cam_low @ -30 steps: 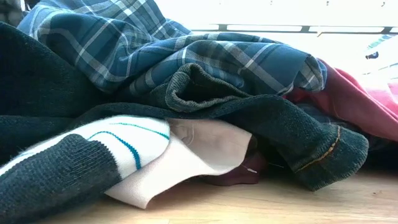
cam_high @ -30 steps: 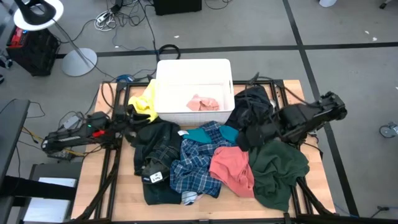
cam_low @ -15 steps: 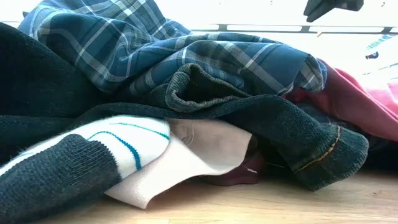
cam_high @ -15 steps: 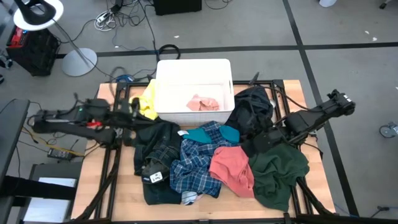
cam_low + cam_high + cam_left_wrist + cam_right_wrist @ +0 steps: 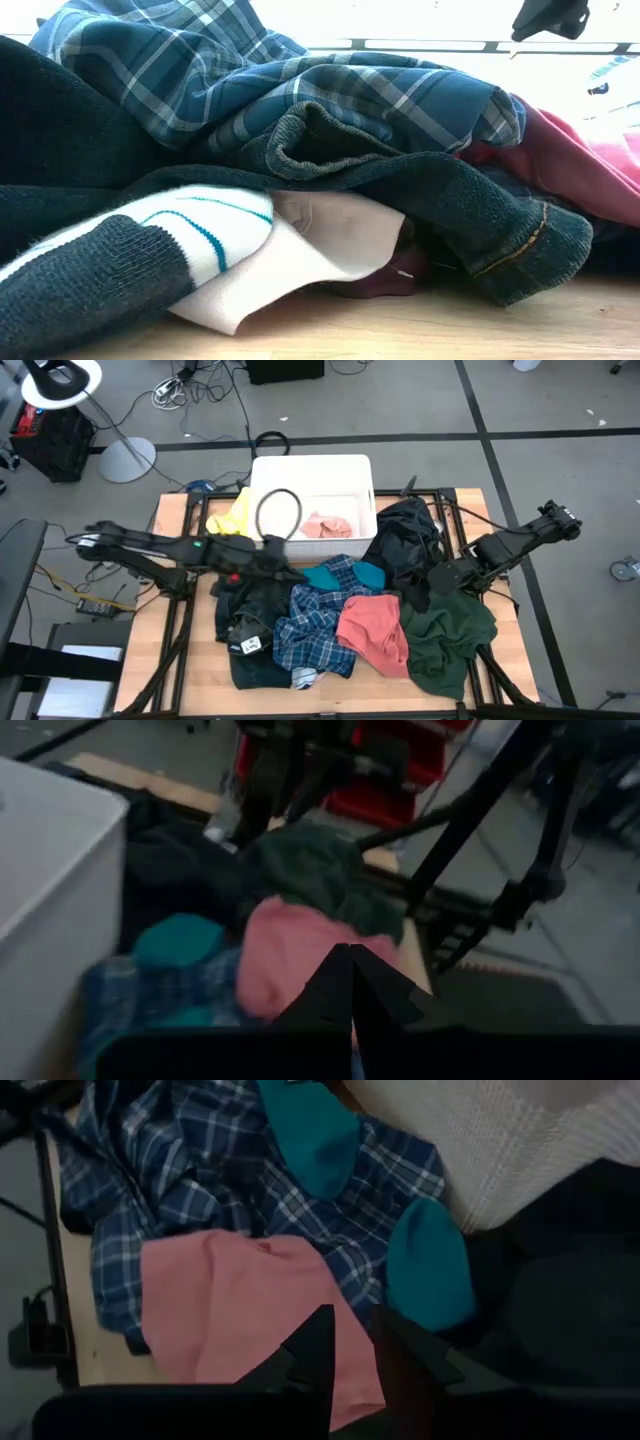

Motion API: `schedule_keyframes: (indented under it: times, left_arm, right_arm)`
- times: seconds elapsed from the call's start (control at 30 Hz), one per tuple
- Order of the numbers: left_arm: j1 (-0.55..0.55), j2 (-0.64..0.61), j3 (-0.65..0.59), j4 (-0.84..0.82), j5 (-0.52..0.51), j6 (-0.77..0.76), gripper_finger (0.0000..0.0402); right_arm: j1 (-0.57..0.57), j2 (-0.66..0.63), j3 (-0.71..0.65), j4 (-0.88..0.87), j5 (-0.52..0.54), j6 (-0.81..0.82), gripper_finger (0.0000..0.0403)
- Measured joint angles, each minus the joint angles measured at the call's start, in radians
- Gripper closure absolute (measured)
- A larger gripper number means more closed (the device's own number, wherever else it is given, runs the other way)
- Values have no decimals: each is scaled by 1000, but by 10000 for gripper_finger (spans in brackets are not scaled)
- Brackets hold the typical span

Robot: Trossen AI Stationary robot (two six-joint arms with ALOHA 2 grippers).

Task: Sort clothes
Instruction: Put the left blue sock into the laundry organizer

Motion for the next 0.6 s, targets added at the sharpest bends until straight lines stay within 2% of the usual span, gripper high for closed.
schedule_keyframes:
  times: [0.13, 0.37, 0.5, 0.6]
  left_arm:
    - [14, 104, 0, 111, 11, -143, 364]
    - [31, 174, 0, 201, 68, -201, 285]
    - [39, 171, 1, 190, 87, -202, 272]
    - [37, 172, 51, 36, 46, -164, 277]
  right_arm:
    - [0, -14, -8, 1, -49, -52, 331]
    - [0, -34, -10, -2, -83, -119, 332]
    - [4, -42, -10, -3, -93, -131, 332]
    - [11, -42, -10, -3, -96, -145, 331]
